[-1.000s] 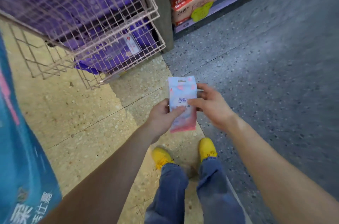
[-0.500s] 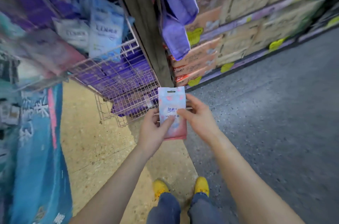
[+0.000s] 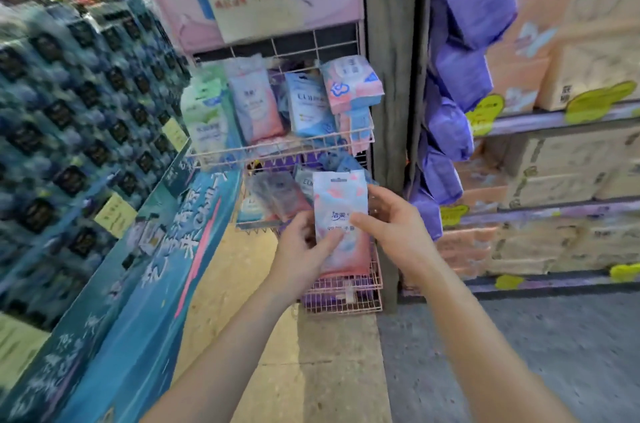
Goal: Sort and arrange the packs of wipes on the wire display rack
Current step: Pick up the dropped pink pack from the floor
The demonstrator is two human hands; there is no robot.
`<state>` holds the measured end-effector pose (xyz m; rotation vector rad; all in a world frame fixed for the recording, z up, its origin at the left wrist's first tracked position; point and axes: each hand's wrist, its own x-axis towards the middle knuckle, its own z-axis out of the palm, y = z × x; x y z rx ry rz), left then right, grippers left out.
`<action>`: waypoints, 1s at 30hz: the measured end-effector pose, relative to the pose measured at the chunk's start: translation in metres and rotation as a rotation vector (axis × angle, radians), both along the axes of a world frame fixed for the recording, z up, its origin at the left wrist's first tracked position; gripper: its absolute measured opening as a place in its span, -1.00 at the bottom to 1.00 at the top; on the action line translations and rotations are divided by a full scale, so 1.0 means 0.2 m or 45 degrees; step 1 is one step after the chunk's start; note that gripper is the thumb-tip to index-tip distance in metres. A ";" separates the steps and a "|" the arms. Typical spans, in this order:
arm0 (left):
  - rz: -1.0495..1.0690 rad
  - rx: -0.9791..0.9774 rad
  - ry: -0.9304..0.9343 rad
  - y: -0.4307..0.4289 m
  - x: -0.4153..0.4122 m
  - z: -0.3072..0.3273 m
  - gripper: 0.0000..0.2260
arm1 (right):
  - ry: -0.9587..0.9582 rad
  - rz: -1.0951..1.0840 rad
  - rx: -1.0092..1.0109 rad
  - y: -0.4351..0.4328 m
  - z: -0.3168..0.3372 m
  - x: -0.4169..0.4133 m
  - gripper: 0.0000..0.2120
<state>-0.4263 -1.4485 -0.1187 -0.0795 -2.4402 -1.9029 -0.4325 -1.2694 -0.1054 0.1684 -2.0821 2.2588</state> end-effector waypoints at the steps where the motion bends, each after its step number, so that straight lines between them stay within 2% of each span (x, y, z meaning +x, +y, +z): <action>1: 0.013 0.001 0.022 -0.02 -0.01 0.04 -0.71 | 0.016 0.017 -0.006 -0.02 0.05 -0.02 -0.55; 8: 0.112 0.029 0.142 -0.19 -0.12 0.29 -0.70 | 0.135 0.124 0.014 -0.21 0.34 -0.15 -0.59; 12: 0.097 0.093 0.173 -0.33 -0.20 0.43 -0.62 | 0.162 0.143 0.144 -0.33 0.48 -0.27 -0.60; 18: 0.075 0.092 0.251 -0.58 -0.43 0.59 -0.72 | 0.178 0.201 0.243 -0.55 0.63 -0.49 -0.46; 20: 0.083 0.147 0.279 -0.65 -0.53 0.64 -0.75 | 0.152 0.151 0.156 -0.62 0.69 -0.57 -0.46; 23: 0.096 0.217 0.318 -0.76 -0.67 0.74 -0.77 | 0.107 -0.080 0.041 -0.70 0.77 -0.74 -0.56; 25: 0.078 0.291 0.335 -0.82 -0.74 0.80 -0.78 | 0.120 -0.216 0.142 -0.75 0.78 -0.88 -0.62; 27: 0.062 0.352 0.339 -0.88 -0.80 0.85 -0.76 | 0.103 -0.302 0.397 -0.78 0.76 -0.99 -0.66; 30: 0.040 0.411 0.327 -0.96 -0.89 0.88 -0.72 | -0.021 -0.334 0.750 -0.81 0.73 -1.09 -0.62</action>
